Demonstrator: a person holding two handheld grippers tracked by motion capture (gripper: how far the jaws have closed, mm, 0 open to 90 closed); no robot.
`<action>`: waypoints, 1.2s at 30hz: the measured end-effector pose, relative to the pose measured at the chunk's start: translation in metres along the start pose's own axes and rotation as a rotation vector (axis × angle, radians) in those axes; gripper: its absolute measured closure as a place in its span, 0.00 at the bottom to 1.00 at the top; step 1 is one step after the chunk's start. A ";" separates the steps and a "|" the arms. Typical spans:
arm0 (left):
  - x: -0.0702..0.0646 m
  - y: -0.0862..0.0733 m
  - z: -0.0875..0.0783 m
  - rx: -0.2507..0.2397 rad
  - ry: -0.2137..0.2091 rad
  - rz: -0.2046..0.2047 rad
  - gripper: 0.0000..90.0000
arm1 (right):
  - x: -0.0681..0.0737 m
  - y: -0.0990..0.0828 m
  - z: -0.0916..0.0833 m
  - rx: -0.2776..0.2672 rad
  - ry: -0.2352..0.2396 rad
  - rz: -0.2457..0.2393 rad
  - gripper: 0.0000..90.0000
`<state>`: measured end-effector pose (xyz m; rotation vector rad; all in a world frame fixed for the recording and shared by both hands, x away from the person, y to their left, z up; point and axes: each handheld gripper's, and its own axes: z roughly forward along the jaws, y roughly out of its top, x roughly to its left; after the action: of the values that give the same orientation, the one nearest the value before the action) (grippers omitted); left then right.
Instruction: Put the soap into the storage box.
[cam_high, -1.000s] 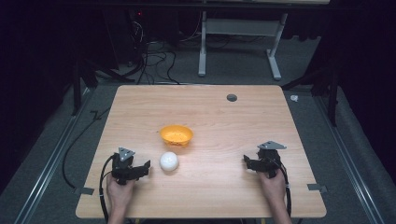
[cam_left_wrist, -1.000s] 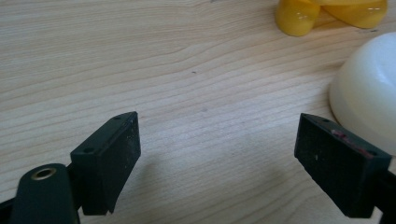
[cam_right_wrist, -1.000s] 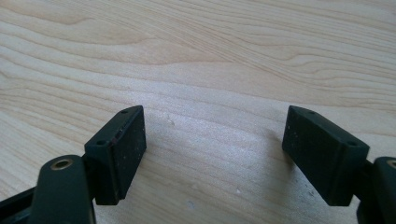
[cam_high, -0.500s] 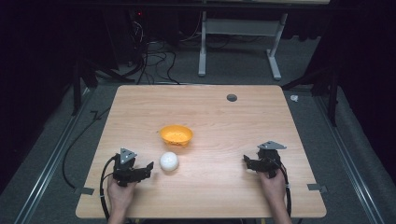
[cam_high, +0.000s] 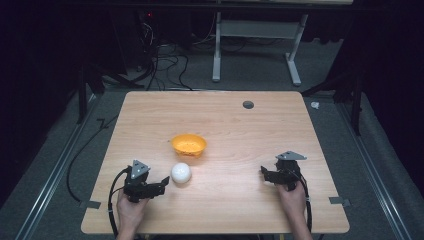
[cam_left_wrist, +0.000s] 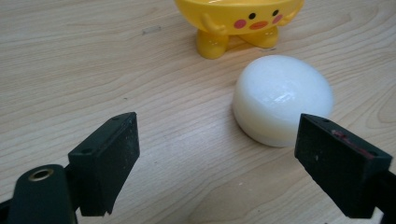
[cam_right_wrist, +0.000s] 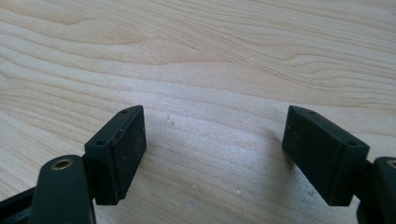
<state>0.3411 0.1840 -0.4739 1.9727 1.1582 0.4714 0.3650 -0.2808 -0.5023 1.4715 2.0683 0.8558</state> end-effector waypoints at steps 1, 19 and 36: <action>0.000 0.000 0.000 0.000 0.000 0.000 0.16 | 0.000 0.000 0.000 0.000 0.000 0.000 0.25; -0.024 0.006 0.012 0.020 -0.069 0.048 0.14 | 0.000 0.000 0.000 0.000 0.001 0.000 0.25; -0.036 0.014 0.034 0.052 -0.098 0.052 0.12 | 0.000 0.000 0.000 0.000 0.001 0.000 0.25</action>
<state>0.3525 0.1343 -0.4818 2.0514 1.0702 0.3699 0.3650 -0.2807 -0.5023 1.4712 2.0687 0.8564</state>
